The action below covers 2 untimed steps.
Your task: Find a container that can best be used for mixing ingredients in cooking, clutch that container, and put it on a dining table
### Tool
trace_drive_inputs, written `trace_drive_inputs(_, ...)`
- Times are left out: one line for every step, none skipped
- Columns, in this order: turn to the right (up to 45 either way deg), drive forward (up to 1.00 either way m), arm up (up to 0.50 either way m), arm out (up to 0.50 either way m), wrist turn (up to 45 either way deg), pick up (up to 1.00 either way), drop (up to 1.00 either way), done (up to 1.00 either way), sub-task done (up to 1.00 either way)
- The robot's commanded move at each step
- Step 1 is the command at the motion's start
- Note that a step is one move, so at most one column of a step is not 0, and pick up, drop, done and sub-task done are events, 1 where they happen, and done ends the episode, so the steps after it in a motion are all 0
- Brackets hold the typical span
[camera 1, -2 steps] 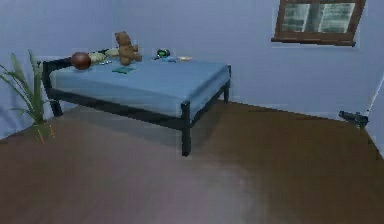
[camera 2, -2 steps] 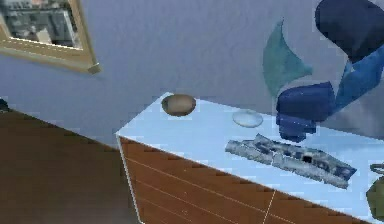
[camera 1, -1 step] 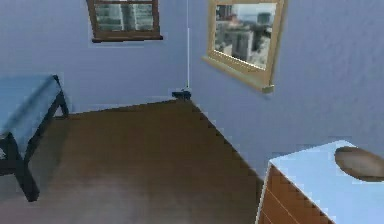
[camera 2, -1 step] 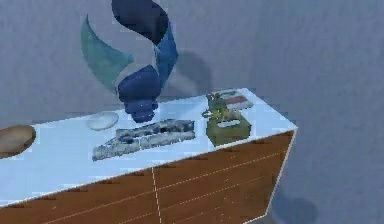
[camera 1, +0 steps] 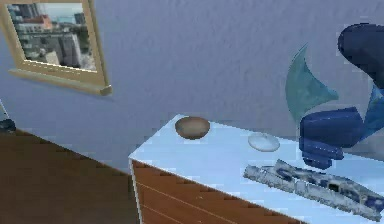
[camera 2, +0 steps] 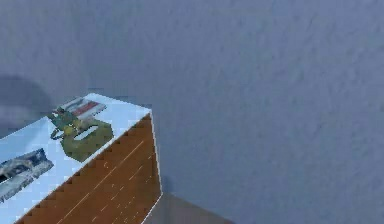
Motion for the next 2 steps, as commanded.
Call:
trace_drive_inputs(0.0,0.35,0.0,0.0,0.0,0.0,0.0,0.0,0.0)
trace_drive_inputs(-45.0,0.0,0.0,0.0,0.0,0.0,0.0,0.0,0.0)
